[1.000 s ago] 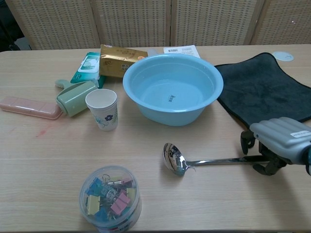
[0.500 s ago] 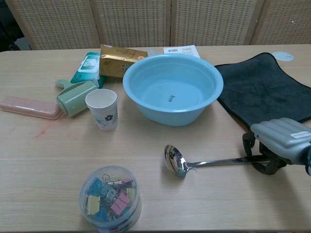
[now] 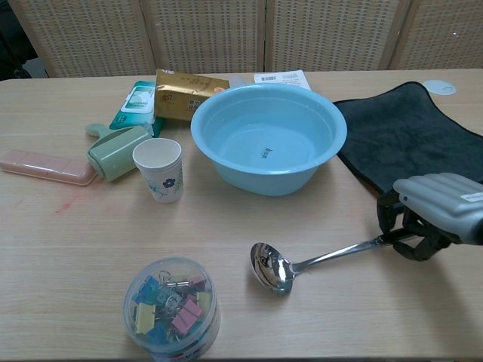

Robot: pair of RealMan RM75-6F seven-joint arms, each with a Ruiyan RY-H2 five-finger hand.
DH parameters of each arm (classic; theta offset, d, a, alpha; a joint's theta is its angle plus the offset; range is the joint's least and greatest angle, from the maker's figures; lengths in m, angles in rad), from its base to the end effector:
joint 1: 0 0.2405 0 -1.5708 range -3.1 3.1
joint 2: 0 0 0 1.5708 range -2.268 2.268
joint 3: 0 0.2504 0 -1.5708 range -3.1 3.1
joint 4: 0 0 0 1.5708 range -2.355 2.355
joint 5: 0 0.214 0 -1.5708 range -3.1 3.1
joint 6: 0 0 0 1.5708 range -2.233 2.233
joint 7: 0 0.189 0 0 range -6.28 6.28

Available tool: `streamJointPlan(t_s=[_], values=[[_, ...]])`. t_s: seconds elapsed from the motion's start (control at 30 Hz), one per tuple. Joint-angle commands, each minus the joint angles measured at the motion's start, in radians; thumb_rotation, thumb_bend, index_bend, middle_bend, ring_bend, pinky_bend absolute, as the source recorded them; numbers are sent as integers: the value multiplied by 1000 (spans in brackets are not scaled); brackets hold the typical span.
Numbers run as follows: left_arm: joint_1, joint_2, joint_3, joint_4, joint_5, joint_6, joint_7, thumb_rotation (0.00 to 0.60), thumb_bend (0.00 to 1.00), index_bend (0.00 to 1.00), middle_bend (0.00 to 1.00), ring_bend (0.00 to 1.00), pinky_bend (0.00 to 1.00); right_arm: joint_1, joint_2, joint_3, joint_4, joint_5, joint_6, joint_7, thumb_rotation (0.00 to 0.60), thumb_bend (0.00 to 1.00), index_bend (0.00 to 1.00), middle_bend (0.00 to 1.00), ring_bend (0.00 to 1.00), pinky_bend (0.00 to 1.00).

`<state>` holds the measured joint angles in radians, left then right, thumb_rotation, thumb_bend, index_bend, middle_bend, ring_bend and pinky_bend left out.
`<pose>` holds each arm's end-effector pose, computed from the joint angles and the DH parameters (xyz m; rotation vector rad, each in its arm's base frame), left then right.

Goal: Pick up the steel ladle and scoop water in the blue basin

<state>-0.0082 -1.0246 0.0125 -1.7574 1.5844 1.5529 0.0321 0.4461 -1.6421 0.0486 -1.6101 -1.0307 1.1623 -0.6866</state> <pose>-0.2877 0.1886 0.1642 -1.4015 -0.9293 -0.9108 -0.2068 -0.2793 -0.0669 1.7672 -1.0323 0.6207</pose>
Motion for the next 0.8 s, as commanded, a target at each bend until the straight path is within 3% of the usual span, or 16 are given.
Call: streamJointPlan(t_s=[0.03,0.57,0.8], values=[[0,1,1,0,1,1,-2,600,0,0,0,0,0,-5,43,11,-52,-17,3,40,600,1000,802,961,881,1000],[1,2,3,-1,7,2,-4,600,0,0,0,0,0,-15,220,33,-284,-18,40,58,600,1000,804,961,881,1000],[0,3,5,-2,10,1,-5,600,0,0,0,0,0,1,274,62,-396,-30,88,-2,600,1000,806,961,881,1000]])
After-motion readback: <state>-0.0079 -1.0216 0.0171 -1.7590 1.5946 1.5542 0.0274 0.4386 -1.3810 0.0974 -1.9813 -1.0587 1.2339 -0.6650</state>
